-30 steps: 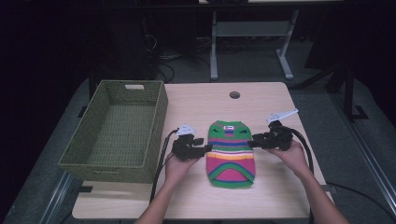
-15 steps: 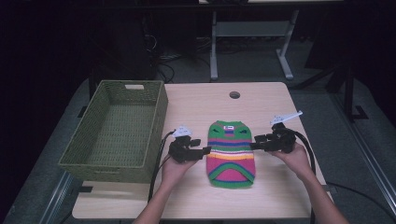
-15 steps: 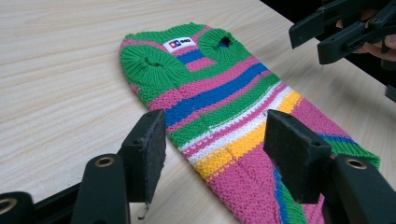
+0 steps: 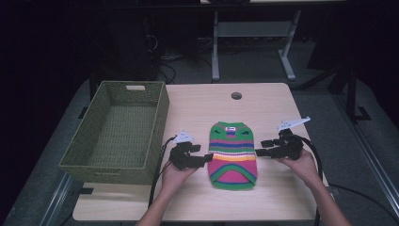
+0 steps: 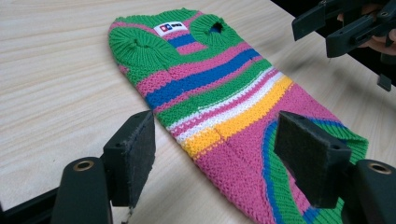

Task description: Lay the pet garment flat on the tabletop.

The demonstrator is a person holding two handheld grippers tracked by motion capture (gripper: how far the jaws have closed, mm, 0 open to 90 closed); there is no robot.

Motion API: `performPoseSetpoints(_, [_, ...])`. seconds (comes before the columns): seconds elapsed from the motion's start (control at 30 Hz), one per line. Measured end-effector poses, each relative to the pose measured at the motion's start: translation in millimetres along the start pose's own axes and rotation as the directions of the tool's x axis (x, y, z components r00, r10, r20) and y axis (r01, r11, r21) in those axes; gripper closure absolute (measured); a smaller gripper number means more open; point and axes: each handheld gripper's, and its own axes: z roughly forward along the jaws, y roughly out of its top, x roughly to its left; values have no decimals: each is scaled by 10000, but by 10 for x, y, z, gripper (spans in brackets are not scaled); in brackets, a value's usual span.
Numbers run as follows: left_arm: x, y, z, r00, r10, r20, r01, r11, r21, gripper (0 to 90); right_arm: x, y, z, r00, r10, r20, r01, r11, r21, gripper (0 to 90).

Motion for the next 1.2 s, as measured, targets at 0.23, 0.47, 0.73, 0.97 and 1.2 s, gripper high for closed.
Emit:
performPoseSetpoints(0.23, [-4, -55, -61, 10000, -28, -11, 28, 10000, 22, 256, 30, -78, -62, 10000, -54, -8, 54, 9999, -89, 346])
performPoseSetpoints(0.47, [-40, -90, -118, 10000, 75, 46, -76, 9999, 97, 236, 56, -157, -139, 10000, 0, -87, -2, 9998, -198, 331])
performPoseSetpoints(0.73, [-82, -137, -178, 9997, 234, 45, -235, 9994, 255, 216, 84, -266, -221, 9999, 50, -93, -52, 9997, -242, 296])
performPoseSetpoints(0.97, [-111, -206, -214, 9996, 265, 113, -268, 9990, 351, 209, 111, -336, -280, 10000, -35, -88, 32, 9994, -351, 294])
performPoseSetpoints(1.2, [-148, -263, -256, 9992, 347, 190, -354, 9987, 368, 205, 118, -425, -324, 10000, 59, -35, -61, 9993, -367, 283])
